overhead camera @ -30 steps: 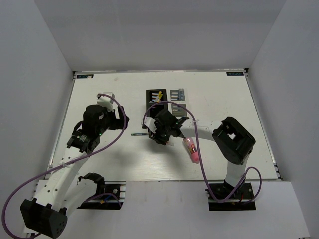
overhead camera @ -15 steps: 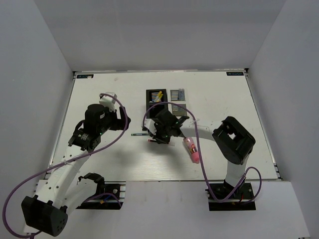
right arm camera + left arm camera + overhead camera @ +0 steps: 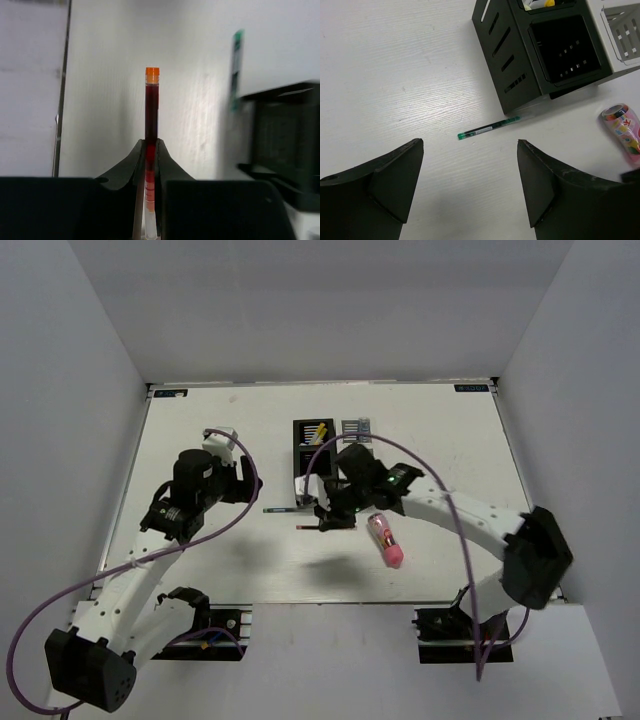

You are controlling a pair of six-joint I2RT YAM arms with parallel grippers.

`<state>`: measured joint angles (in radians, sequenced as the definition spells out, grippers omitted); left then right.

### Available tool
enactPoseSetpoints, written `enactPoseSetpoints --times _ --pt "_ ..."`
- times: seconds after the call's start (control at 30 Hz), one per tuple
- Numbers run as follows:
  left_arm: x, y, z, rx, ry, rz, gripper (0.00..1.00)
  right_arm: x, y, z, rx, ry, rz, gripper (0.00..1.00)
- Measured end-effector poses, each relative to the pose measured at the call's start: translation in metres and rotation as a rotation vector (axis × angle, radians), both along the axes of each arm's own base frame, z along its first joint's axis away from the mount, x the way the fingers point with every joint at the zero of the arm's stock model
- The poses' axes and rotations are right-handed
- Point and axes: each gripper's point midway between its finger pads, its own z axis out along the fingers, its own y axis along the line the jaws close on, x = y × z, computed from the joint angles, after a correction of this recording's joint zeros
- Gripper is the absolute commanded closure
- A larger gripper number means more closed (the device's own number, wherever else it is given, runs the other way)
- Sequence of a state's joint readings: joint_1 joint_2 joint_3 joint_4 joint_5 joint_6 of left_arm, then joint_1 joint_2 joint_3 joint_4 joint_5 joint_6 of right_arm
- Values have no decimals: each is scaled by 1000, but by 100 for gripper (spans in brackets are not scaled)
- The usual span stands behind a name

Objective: Sort the stationery into containers
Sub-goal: Pick up the pen from the center of the board.

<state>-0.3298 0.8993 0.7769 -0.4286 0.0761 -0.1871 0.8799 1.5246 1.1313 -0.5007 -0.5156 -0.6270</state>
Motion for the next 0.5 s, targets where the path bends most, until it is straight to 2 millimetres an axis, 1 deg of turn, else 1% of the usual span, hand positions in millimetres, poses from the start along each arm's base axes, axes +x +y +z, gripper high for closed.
enactPoseSetpoints --times 0.07,0.13,0.17,0.23,0.3,0.37,0.43,0.5 --pt "1 -1 -2 4 2 -3 16 3 3 44 102 -79 7 100" --pt "2 -1 -6 8 14 -4 16 8 4 83 195 -161 -1 100" --pt "3 -1 -9 10 21 -3 14 11 3 98 234 -200 -11 100" --pt "4 -2 -13 14 34 -4 14 22 0 124 307 -280 -43 100" --pt "4 -2 -17 18 47 -4 14 33 -2 140 361 -339 -72 100" --pt "5 -2 -21 24 63 -4 14 46 -3 146 405 -390 -100 100" --pt "5 -3 -25 26 74 -7 14 57 -2 143 429 -413 -111 100" --pt "6 -4 -27 27 84 -10 14 66 2 136 442 -408 -107 100"
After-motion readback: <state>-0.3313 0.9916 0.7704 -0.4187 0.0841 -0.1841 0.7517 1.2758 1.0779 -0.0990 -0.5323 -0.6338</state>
